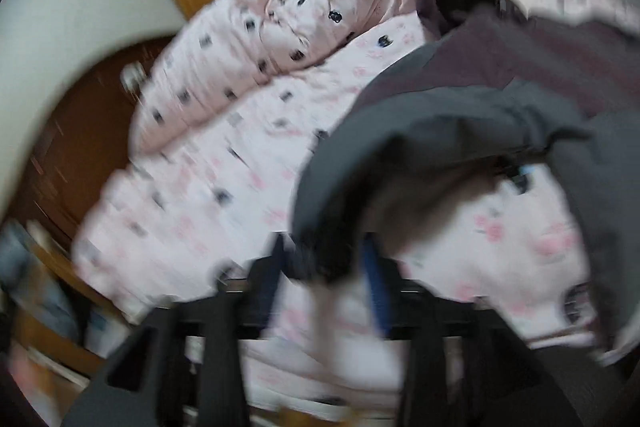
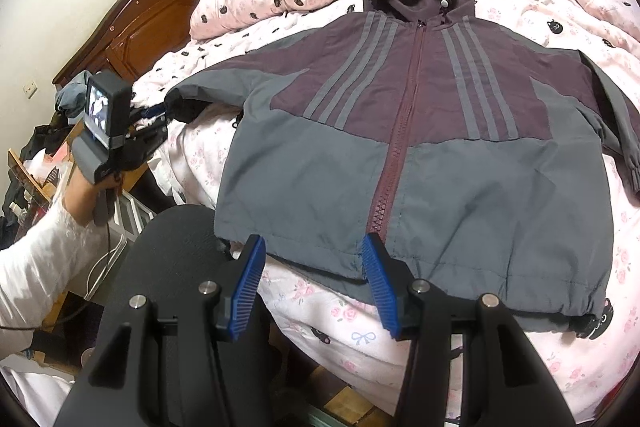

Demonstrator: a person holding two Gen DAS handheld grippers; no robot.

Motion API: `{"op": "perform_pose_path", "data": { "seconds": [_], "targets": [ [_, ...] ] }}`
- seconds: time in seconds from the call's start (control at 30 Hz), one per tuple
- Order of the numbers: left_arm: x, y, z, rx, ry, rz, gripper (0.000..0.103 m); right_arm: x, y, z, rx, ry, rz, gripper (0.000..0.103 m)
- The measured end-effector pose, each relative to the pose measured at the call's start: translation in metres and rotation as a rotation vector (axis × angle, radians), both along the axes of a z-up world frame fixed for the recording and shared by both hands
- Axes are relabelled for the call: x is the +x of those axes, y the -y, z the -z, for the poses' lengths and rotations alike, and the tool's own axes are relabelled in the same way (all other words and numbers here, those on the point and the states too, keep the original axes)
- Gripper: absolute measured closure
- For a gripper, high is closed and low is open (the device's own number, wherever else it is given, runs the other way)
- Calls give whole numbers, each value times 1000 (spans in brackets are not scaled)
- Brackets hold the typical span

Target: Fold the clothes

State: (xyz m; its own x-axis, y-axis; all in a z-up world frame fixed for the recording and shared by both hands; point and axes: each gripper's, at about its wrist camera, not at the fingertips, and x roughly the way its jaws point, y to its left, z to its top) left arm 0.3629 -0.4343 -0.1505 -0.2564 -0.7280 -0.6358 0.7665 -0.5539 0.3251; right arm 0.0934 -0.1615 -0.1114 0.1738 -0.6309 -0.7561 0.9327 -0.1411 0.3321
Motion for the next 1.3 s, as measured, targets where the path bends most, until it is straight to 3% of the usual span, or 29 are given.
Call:
{"op": "perform_pose_path", "data": {
  "seconds": [0.03,0.13,0.23,0.37,0.63,0.77,1.1,1.17,1.2,1.23,1.3],
  "targets": [
    [9,1,-1,56,-81,-1,47,1,1,1,4,-1,-4,51],
    [36,7,-4,209,-315,-17,44,4,2,2,12,-8,-13,51],
    [75,28,-9,324,-578,-112,44,5,2,3,18,-14,-17,51],
    [111,62,-6,474,-808,-241,44,4,4,7,29,-8,-12,51],
    [106,100,41,914,-1061,-277,44,15,11,8,44,-30,-39,51],
    [102,99,53,1017,-1174,-301,44,19,13,8,49,-42,-54,51],
    [93,113,83,1121,-1292,-426,45,23,17,12,63,-42,-67,51],
    [93,114,80,1088,-1277,-420,56,24,18,12,63,-47,-71,51],
    [92,114,79,1072,-1269,-416,72,24,18,12,64,-48,-72,51],
    [91,116,75,1057,-1258,-402,78,24,18,12,65,-49,-73,51],
    [91,120,63,988,-1217,-389,79,23,18,12,67,-48,-71,51]
  ]
}}
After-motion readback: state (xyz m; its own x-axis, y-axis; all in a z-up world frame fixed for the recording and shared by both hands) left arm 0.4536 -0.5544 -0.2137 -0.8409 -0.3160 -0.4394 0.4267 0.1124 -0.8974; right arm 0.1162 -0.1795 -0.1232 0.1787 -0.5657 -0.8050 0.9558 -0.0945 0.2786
